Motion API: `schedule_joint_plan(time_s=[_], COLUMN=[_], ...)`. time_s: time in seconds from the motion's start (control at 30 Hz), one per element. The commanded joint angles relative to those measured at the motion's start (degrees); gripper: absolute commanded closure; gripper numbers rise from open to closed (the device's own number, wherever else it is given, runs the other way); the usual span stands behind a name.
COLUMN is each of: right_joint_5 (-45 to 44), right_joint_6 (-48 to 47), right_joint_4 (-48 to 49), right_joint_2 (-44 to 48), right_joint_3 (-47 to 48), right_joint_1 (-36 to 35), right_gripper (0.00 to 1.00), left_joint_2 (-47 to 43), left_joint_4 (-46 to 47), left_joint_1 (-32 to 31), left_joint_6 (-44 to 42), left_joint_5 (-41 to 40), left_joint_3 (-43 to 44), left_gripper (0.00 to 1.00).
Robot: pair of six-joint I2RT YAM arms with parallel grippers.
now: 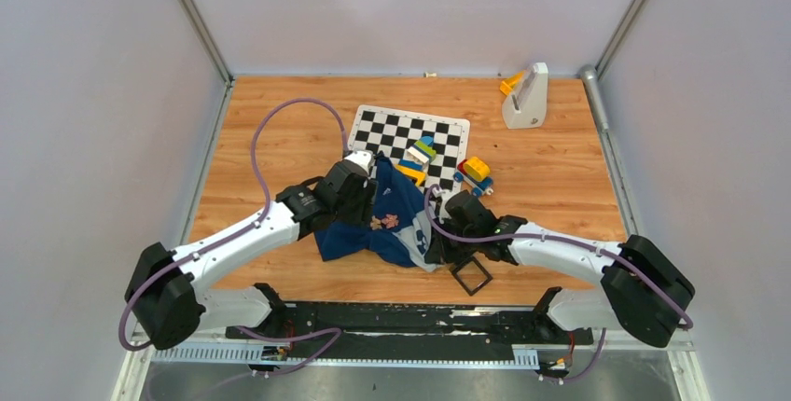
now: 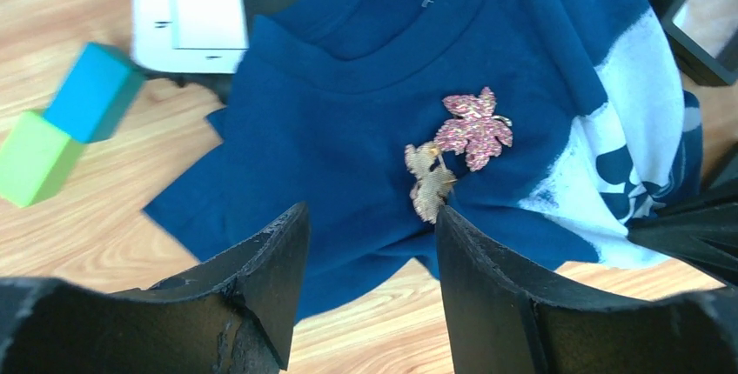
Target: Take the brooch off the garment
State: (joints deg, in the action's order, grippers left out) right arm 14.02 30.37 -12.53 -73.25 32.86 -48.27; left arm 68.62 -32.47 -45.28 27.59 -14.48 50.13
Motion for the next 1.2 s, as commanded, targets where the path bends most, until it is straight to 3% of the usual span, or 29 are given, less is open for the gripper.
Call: schedule_joint_plan(time_s=[0.0,0.17,0.37,0.47,0.57,0.67,0.8,0.87,1.0,1.17], right_joint_5=[0.5,0.3,0.0,0.0,-1.2,-4.1,-8.8,-10.2,-11.7,-9.4], right_joint_6=[2.1,2.5,2.7,2.7,2.4,1.7,-0.7,-2.2,-4.9,-7.2], right_joint_4=[2.2,3.2,3.2,3.0,2.1,-0.6,-5.8,-6.8,-6.0,-2.2], right_joint_2=[0.0,0.6,0.4,0.9,2.2,3.9,7.7,9.7,11.8,10.4], right_joint_3=[-1.5,-1.7,-1.5,-1.3,-0.8,1.3,6.6,9.3,14.4,19.2], right_joint_1=[-0.8,-1.4,-1.6,-1.6,-1.6,-1.6,-1.5,-1.3,-0.8,0.5], right_gripper=[1.00,1.00,1.00,1.00,1.00,0.89,0.62,0.54,0.44,0.40], left_joint_2=[2.2,3.7,6.7,7.2,5.4,0.6,-6.8,-10.2,-14.4,-17.2], left_joint_4=[9.3,19.2,21.4,24.1,26.7,25.8,21.7,21.1,20.7,22.3], left_joint_1=[0.6,5.2,5.6,6.3,7.2,7.6,7.5,7.6,7.6,7.6], left_joint_6=[1.6,2.9,3.2,3.7,3.7,2.3,-2.2,-4.5,-7.4,-7.7], left_joint_5=[8.4,18.4,22.1,24.9,28.7,26.8,19.6,18.3,17.3,18.0], left_joint_3=[-3.0,-7.3,-7.7,-8.5,-10.0,-10.3,-9.6,-9.5,-8.6,-7.9], left_gripper=[0.37,0.43,0.56,0.73,0.99,1.00,1.00,1.00,1.00,1.00])
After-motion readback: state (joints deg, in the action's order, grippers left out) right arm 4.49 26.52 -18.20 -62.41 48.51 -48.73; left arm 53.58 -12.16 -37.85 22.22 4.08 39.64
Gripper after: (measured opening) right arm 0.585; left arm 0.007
